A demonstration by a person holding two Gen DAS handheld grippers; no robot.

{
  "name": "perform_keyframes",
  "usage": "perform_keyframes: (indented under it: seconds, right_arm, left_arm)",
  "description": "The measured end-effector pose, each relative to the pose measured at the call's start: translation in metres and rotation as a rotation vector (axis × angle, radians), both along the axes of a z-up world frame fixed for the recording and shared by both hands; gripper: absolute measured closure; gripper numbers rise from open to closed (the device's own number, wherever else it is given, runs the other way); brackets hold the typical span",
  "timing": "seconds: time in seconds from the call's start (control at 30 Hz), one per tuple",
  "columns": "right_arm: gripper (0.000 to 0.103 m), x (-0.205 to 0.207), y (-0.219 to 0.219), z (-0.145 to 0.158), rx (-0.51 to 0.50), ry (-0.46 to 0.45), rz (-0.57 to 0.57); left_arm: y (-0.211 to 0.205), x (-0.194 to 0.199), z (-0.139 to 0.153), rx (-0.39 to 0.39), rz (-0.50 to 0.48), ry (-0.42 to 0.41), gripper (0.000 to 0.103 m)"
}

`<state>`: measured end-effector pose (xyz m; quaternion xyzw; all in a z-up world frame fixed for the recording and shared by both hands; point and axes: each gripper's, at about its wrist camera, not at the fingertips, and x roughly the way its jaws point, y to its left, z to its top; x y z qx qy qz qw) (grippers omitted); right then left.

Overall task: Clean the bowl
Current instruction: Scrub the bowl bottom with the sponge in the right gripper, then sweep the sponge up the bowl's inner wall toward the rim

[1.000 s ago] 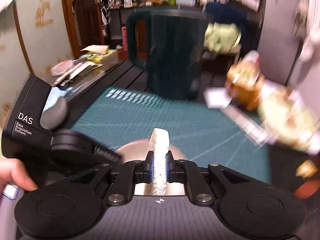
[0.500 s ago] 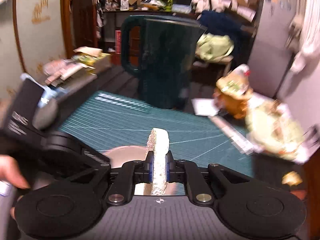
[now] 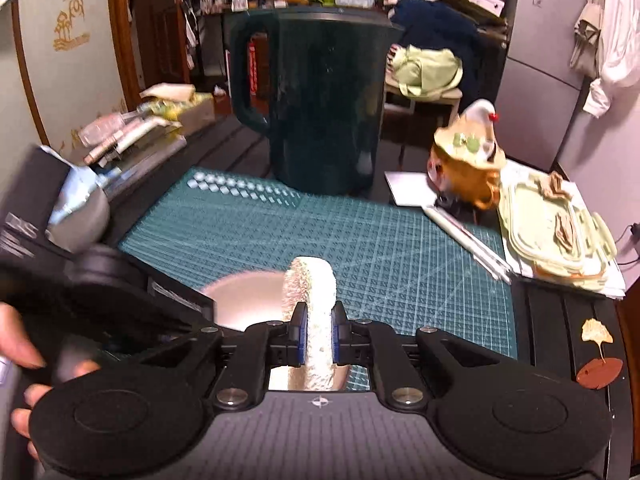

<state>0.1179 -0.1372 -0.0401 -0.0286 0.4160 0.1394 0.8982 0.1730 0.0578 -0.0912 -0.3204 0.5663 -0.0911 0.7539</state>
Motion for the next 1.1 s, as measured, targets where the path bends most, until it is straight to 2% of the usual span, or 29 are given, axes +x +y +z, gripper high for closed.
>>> perform_keyframes:
  seconds: [0.17,0.3,0.47,0.53,0.63,0.8,0.93,1.1]
  right_arm:
    - [0.092,0.002,0.006,-0.012,0.029,0.048,0.016]
    - [0.092,0.006,0.008,-0.017,-0.071,0.03,0.002]
    - [0.093,-0.007,0.014,0.002,-0.17,-0.078,0.012]
    - [0.092,-0.011,0.013,0.014,-0.147,-0.113,0.011]
    - [0.092,-0.009,0.009,0.018,-0.078,-0.091,0.016]
    - [0.092,0.003,0.001,-0.013,0.052,0.061,-0.018]
    - [0.093,0.005,-0.001,-0.017,0.011,0.064,-0.04]
    - [0.092,-0.006,0.005,-0.002,-0.078,-0.027,-0.037]
  left_arm:
    - [-0.001,-0.001,0.001,0.004,-0.004,-0.002,0.087]
    - [-0.002,0.0,0.003,0.004,-0.005,-0.003,0.086]
    - [-0.002,-0.002,0.002,0.005,-0.001,-0.005,0.087]
    - [-0.002,-0.002,0.002,0.004,-0.001,-0.004,0.086]
    - [-0.002,-0.002,0.001,0.003,-0.002,-0.004,0.086]
    - [-0.001,0.0,0.001,0.002,-0.002,-0.003,0.087]
    - [-0.002,0.001,0.002,0.005,-0.007,-0.004,0.086]
    - [-0.001,0.001,0.002,0.003,-0.007,-0.003,0.086]
